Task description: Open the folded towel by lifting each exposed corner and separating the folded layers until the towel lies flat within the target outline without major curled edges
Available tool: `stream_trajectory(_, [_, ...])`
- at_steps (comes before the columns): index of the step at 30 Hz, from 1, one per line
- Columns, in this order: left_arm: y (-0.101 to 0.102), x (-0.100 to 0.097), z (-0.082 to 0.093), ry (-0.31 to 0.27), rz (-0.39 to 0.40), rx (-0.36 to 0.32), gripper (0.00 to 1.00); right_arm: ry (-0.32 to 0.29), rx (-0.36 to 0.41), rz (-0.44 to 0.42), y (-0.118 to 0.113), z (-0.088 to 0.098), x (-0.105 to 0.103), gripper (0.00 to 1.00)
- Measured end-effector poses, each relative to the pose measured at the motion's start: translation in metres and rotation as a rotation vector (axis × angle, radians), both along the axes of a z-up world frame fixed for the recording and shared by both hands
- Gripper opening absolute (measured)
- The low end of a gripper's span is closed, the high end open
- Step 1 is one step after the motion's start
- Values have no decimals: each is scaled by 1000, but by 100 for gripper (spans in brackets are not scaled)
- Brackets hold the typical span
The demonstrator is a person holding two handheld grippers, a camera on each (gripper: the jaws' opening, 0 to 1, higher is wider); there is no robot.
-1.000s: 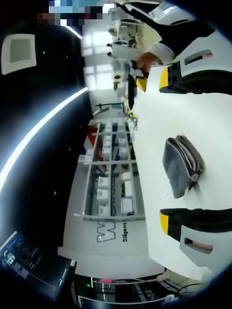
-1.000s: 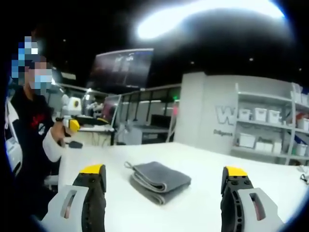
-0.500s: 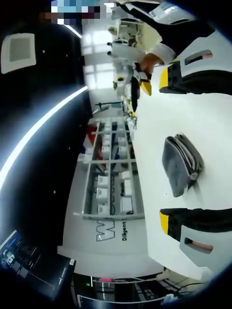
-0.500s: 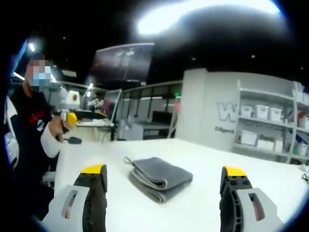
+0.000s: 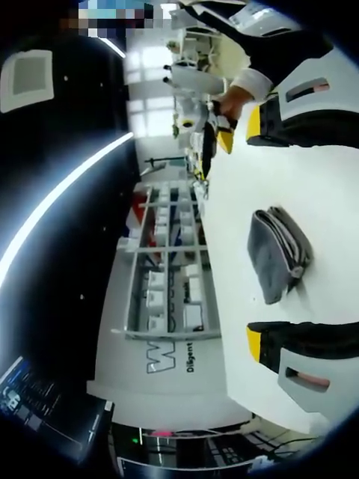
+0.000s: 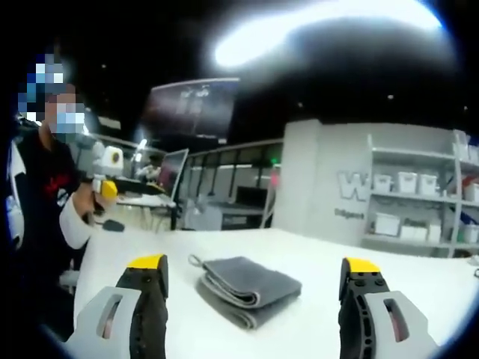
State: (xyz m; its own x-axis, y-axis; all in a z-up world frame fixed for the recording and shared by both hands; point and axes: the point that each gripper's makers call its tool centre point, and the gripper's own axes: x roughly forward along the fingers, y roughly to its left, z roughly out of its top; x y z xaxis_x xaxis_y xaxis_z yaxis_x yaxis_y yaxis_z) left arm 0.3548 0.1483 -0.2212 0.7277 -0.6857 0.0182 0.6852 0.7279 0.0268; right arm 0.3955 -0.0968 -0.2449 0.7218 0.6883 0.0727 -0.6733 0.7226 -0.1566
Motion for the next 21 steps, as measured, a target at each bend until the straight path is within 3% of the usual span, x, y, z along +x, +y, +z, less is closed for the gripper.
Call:
stream_trajectory(6, [0, 0, 0, -1, -1, 0, 95, 1, -21, -19, 1, -8, 8, 94])
stream_trajectory(21, [0, 1, -2, 5, 4, 6, 94, -17, 24, -41, -8, -21, 27, 94])
